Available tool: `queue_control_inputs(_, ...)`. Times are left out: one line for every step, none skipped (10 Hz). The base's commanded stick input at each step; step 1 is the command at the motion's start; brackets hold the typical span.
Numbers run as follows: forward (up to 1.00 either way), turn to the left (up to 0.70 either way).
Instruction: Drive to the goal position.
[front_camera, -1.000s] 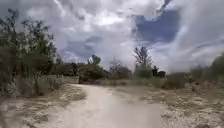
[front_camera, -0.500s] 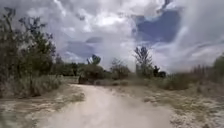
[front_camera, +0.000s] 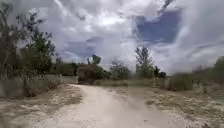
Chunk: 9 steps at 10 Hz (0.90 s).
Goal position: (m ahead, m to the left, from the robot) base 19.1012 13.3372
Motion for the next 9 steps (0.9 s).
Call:
queue_control_inputs(0.50, 0.00)
queue_control_inputs(0.50, 0.00)
queue_control_inputs(0.50, 0.00)
queue_control_inputs(0.50, 0.00)
queue_control_inputs(0.50, 0.00)
queue_control_inputs(0.50, 0.00)
queue_control_inputs(0.50, 0.00)
queue_control_inputs(0.50, 0.00)
queue_control_inputs(0.50, 0.00)
